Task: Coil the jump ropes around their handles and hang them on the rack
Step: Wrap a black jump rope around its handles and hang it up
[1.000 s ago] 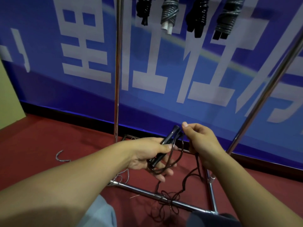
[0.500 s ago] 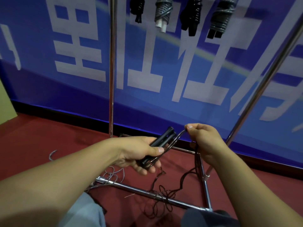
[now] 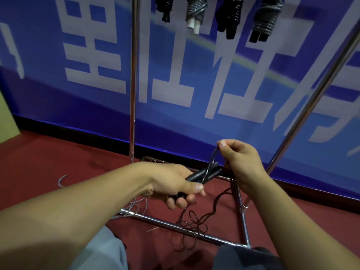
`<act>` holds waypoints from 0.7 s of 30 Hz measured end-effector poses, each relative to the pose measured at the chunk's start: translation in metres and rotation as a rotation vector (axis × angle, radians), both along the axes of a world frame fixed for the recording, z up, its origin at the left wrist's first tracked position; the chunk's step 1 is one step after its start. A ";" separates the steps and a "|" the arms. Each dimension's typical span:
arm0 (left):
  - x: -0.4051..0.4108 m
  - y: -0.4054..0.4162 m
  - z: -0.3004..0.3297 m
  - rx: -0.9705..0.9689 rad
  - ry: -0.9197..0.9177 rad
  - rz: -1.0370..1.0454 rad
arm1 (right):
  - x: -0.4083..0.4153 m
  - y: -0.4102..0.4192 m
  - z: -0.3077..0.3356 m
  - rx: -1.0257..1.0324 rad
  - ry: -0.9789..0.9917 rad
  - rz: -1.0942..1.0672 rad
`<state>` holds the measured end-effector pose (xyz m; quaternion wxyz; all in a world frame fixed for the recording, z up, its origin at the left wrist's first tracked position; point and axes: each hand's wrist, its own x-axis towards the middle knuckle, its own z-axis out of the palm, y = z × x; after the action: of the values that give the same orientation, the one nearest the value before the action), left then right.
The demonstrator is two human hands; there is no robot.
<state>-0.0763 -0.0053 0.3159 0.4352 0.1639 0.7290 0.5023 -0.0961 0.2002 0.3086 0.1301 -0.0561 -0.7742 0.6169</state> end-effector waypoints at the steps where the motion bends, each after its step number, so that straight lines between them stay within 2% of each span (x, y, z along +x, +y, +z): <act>1: 0.002 0.001 0.001 -0.009 0.030 -0.035 | 0.001 0.000 0.000 -0.007 -0.013 0.032; 4: 0.010 0.004 0.003 0.014 0.112 -0.080 | 0.003 -0.001 0.000 -0.150 -0.086 0.161; 6: 0.015 0.006 0.006 0.082 0.131 -0.028 | 0.004 -0.001 0.000 -0.240 -0.164 0.247; 10: 0.012 0.005 0.007 0.201 0.186 0.155 | 0.005 -0.001 -0.002 -0.105 -0.219 0.272; 12: 0.007 0.005 0.006 0.236 0.215 0.265 | 0.008 -0.002 -0.002 -0.113 -0.228 0.306; 17: -0.003 0.001 0.004 0.257 0.272 0.503 | 0.015 -0.006 -0.001 -0.080 -0.166 0.400; 21: -0.010 -0.006 0.002 0.235 0.313 0.609 | 0.018 -0.005 0.000 0.088 -0.133 0.373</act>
<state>-0.0868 -0.0114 0.3181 0.1270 0.0632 0.7394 0.6582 -0.0782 0.1952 0.3081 -0.0353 0.0534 -0.8043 0.5907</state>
